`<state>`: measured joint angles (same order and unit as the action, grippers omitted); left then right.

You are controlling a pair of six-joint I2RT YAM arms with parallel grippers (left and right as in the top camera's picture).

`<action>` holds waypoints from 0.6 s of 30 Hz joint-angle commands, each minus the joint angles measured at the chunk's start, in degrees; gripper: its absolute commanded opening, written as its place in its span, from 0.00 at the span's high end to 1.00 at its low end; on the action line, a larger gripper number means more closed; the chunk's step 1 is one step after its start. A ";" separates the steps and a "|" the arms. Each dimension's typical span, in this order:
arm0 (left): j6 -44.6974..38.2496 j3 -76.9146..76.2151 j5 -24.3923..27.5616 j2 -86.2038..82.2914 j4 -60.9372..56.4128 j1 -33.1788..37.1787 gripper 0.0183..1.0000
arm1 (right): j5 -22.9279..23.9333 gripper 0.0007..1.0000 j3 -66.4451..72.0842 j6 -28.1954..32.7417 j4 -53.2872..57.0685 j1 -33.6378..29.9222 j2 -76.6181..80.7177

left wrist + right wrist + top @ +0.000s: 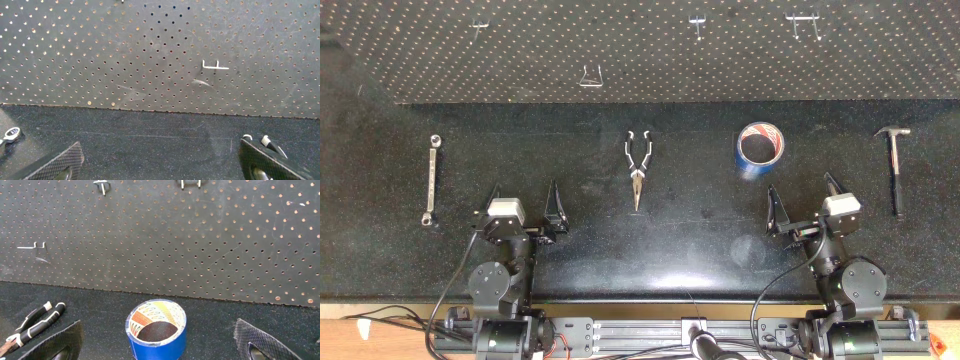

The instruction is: Place Tools Onto Pegboard

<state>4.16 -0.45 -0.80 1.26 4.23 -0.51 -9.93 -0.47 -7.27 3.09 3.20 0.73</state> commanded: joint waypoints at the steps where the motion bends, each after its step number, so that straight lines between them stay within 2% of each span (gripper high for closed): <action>1: -0.13 0.13 0.02 -0.48 0.31 0.13 0.00 | 0.50 0.02 0.22 -0.42 0.33 0.44 -0.68; 4: -0.13 0.13 0.00 0.92 0.31 0.13 0.00 | 0.50 0.02 0.22 -0.44 0.33 0.44 -0.68; 6: -0.22 -3.21 -0.50 8.22 0.09 0.15 0.00 | 0.52 0.02 0.22 -0.42 0.33 0.44 -0.68; 8: -4.61 -9.60 -1.01 15.74 0.94 0.15 0.00 | 0.50 0.02 0.22 -0.42 0.33 0.44 -0.68; 12: -10.62 -26.29 -7.78 33.88 15.74 0.37 0.01 | 0.50 0.02 0.22 -0.42 0.33 0.44 -0.68; 13: -11.52 -29.35 -8.22 37.35 20.20 1.51 0.01 | 0.50 0.02 0.22 -0.42 0.33 0.44 -0.68; 15: -18.56 -35.93 -8.66 46.18 31.78 6.82 0.00 | 0.50 0.02 0.22 -0.44 0.33 0.44 -0.68; 16: -18.64 -37.90 -10.03 49.77 34.40 9.84 0.01 | 0.50 0.02 0.22 -0.42 0.33 0.44 -0.68; 18: -18.60 -40.06 -9.62 54.25 36.37 14.88 0.01 | 0.50 0.02 0.22 -0.42 0.33 0.44 -0.68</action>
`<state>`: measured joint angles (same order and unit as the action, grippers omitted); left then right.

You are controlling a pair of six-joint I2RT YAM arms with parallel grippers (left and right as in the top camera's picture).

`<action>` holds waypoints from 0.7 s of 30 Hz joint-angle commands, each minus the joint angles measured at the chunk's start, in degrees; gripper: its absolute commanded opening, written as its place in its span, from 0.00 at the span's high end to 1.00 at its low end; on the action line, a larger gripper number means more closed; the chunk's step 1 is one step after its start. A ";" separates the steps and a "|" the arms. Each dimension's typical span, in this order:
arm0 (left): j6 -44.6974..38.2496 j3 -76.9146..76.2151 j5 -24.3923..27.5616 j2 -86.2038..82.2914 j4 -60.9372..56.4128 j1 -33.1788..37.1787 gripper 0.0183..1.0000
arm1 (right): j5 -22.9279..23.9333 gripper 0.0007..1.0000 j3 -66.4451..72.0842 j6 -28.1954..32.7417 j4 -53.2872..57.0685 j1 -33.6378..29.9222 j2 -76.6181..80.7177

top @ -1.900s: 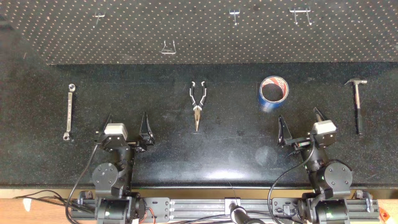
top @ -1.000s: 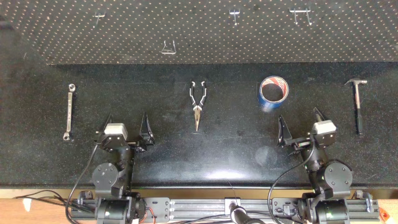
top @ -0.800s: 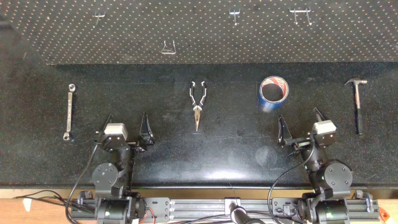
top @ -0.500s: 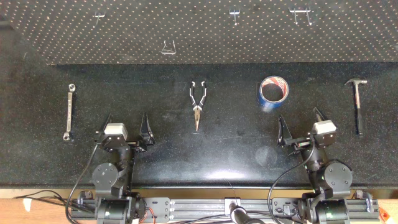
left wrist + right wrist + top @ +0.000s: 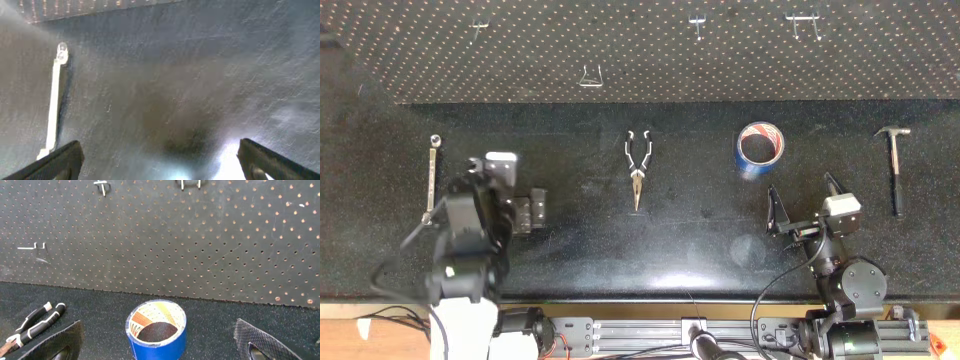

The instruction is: Place Tools Onto Pegboard

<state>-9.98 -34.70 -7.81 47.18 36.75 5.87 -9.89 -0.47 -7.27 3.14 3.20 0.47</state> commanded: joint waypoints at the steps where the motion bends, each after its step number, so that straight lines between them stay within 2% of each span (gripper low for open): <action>1: -4.50 -7.06 -1.68 11.32 4.07 14.21 0.01 | 0.46 0.02 0.22 -0.42 0.28 0.44 -0.42; 2: -6.40 -8.09 0.20 13.44 4.09 20.63 0.01 | 0.46 0.02 0.22 -0.42 0.28 0.44 -0.42; 3: -9.75 -8.63 4.26 14.56 4.00 26.53 0.01 | 0.46 0.02 0.22 -0.42 0.28 0.44 -0.42; 4: -11.89 -8.85 7.15 14.95 3.96 30.36 0.01 | 0.46 0.02 0.22 -0.42 0.28 0.44 -0.42; 5: -13.35 -8.94 9.14 15.17 3.76 33.51 0.01 | 0.46 0.02 0.22 -0.42 0.28 0.44 -0.42; 8: -13.46 -10.62 10.88 21.11 2.93 40.26 0.01 | 0.46 0.02 0.22 -0.42 0.28 0.44 -0.42; 12: -13.51 -16.13 17.68 27.41 2.91 41.53 0.01 | 0.46 0.02 0.22 -0.42 0.28 0.44 -0.42; 14: -17.09 -20.44 20.41 31.71 2.91 41.53 0.00 | 0.46 0.02 0.22 -0.42 0.28 0.44 -0.42; 21: -24.74 -29.44 21.59 45.94 2.89 41.35 0.00 | 0.46 0.02 0.22 -0.42 0.28 0.44 -0.42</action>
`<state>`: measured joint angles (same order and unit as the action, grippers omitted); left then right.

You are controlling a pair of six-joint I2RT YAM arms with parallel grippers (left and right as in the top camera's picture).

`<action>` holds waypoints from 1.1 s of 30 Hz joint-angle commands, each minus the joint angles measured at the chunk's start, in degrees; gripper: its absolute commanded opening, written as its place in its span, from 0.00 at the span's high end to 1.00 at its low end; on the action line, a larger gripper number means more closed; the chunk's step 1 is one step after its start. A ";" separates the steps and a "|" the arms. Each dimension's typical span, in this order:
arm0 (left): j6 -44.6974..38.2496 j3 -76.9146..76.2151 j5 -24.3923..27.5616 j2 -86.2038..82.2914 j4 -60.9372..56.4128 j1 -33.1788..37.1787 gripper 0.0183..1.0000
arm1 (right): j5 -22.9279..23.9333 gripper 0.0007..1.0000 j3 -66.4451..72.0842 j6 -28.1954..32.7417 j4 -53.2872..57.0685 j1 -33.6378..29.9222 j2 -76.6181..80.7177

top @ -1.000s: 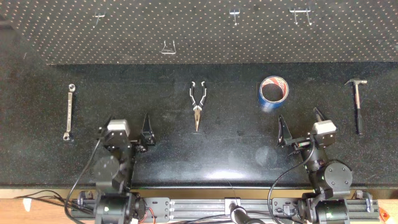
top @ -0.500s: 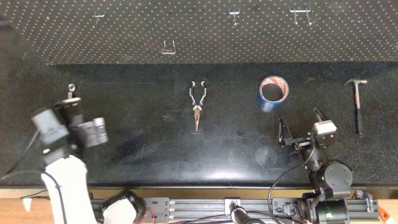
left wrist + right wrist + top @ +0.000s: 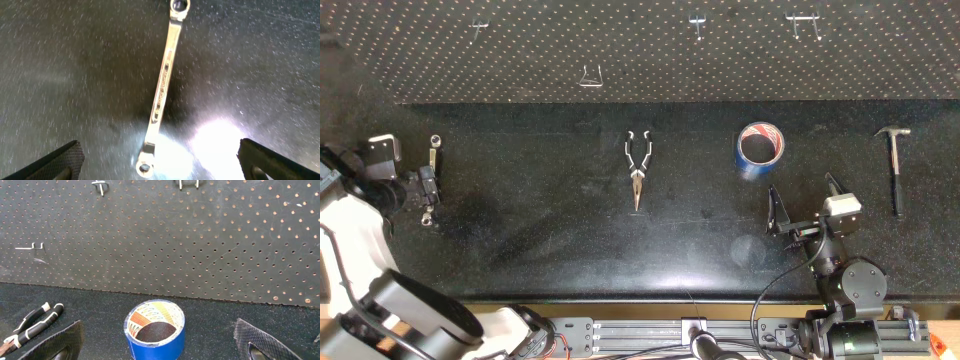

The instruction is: Place Tools Onto Pegboard

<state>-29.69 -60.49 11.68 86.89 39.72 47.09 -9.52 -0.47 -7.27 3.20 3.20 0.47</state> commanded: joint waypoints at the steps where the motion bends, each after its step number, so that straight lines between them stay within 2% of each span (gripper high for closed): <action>1: -5.33 -4.28 2.12 7.93 -0.11 0.13 0.01 | 0.09 0.02 0.22 -0.42 0.22 0.44 -0.42; 7: -5.57 -6.01 2.75 15.67 -4.17 -0.15 0.00 | 0.09 0.02 0.22 -0.42 0.22 0.44 -0.42; 10: -8.33 -6.71 2.75 17.40 -4.24 -1.84 0.01 | 0.09 0.02 0.22 -0.44 0.22 0.44 -0.42; 18: -8.28 -9.29 3.80 21.88 -4.94 -3.72 0.01 | 0.09 0.02 0.22 -0.42 0.22 0.44 -0.42; 20: -8.28 -9.29 3.80 22.53 -5.05 -3.72 0.11 | 0.09 0.02 0.22 -0.42 0.22 0.44 -0.42; 22: -8.26 -9.29 3.82 23.04 -5.18 -3.74 0.14 | 0.09 0.02 0.22 -0.42 0.22 0.44 -0.42; 24: -8.07 -9.29 3.82 23.23 -5.29 -3.72 0.25 | 0.09 0.02 0.22 -0.42 0.22 0.44 -0.42; 25: -8.04 -9.29 3.82 23.21 -5.29 -3.72 0.44 | 0.09 0.02 0.22 -0.42 0.22 0.44 -0.42; 27: -7.50 -9.29 3.82 23.23 -5.29 -3.72 0.62 | 0.09 0.02 0.22 -0.42 0.22 0.44 -0.42; 28: -6.54 -9.29 3.82 23.23 -5.29 -3.72 0.88 | 0.09 0.02 0.22 -0.42 0.22 0.44 -0.42; 29: -6.54 -9.29 3.82 23.23 -5.29 -3.72 0.95 | 0.09 0.02 0.22 -0.42 0.22 0.44 -0.42; 33: -6.58 -9.29 3.80 23.19 -6.54 -3.74 0.99 | 0.09 0.02 0.22 -0.42 0.22 0.44 -0.42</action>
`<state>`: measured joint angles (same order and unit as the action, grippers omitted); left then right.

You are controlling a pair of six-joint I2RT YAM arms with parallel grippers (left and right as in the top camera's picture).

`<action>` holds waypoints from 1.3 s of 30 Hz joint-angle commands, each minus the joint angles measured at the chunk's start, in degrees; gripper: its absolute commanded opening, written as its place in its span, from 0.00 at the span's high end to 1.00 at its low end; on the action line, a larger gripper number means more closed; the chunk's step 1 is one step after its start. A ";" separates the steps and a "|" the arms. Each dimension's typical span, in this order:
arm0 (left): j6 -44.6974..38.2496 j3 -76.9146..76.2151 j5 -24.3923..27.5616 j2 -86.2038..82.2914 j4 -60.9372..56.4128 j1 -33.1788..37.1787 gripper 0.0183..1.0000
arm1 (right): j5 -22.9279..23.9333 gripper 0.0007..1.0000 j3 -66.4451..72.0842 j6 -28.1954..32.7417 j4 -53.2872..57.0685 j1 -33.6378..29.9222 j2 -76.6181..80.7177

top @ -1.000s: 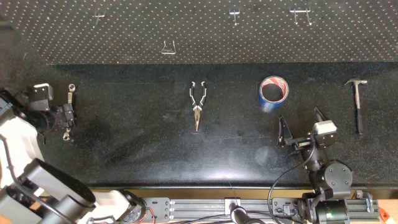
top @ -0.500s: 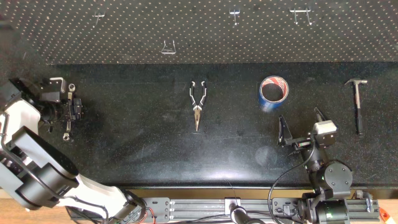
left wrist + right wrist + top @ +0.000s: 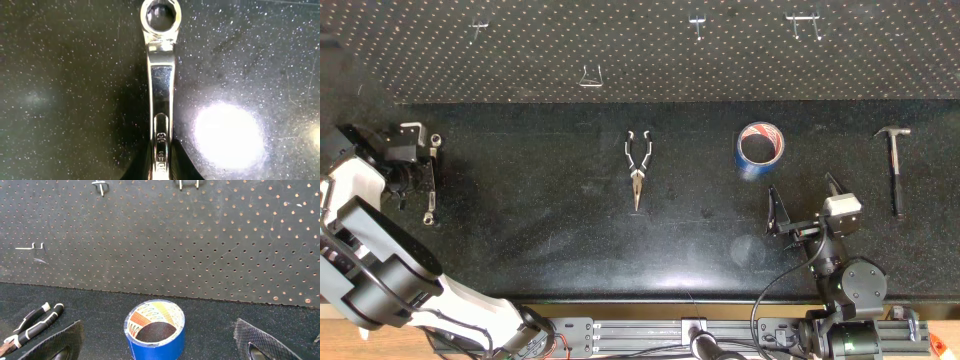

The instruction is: Place Tools Onto Pegboard

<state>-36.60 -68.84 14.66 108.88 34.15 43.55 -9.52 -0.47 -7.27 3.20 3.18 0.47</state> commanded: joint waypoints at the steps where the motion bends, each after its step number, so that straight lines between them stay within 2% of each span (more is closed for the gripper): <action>1: 0.33 -0.94 0.81 1.07 -1.03 -0.20 0.99 | 0.09 0.02 0.22 -0.42 0.22 0.46 -0.42; 5: 8.00 -0.92 -0.02 -5.62 -0.52 -2.25 0.99 | 0.09 0.02 0.22 -0.42 0.22 0.46 -0.42; 8: 9.20 0.22 -2.45 -16.94 -0.37 -5.77 0.99 | 0.09 0.02 0.22 -0.42 0.22 0.46 -0.42; 13: 9.97 12.70 -3.06 -34.97 -5.79 -6.56 0.99 | 0.09 0.02 0.22 -0.42 0.22 0.46 -0.42; 18: 18.08 17.97 -2.82 -45.31 -7.10 -9.81 0.99 | 0.09 0.02 0.22 -0.42 0.22 0.46 -0.42; 21: 23.19 20.52 -2.84 -46.31 -13.84 -15.37 0.99 | 0.09 0.02 0.22 -0.42 0.24 0.46 -0.42; 24: 24.39 25.92 -4.13 -46.27 -25.44 -23.23 0.99 | 0.09 0.02 0.22 -0.42 0.22 0.46 -0.42; 28: 24.37 28.22 -4.20 -44.48 -35.91 -29.35 0.99 | 0.09 0.02 0.22 -0.42 0.22 0.46 -0.42; 32: 24.37 28.22 -5.68 -43.10 -43.93 -30.60 0.99 | 0.09 0.02 0.22 -0.42 0.24 0.46 -0.42; 34: 24.37 28.11 -7.28 -41.66 -44.68 -30.51 0.99 | 0.09 0.02 0.22 -0.42 0.22 0.46 -0.42; 39: 24.37 27.89 -7.45 -38.73 -45.42 -30.49 0.99 | 0.09 0.02 0.22 -0.42 0.22 0.46 -0.42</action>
<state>-13.10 -40.32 8.32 69.43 -9.91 13.06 -9.52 -0.47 -7.25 3.22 3.18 0.40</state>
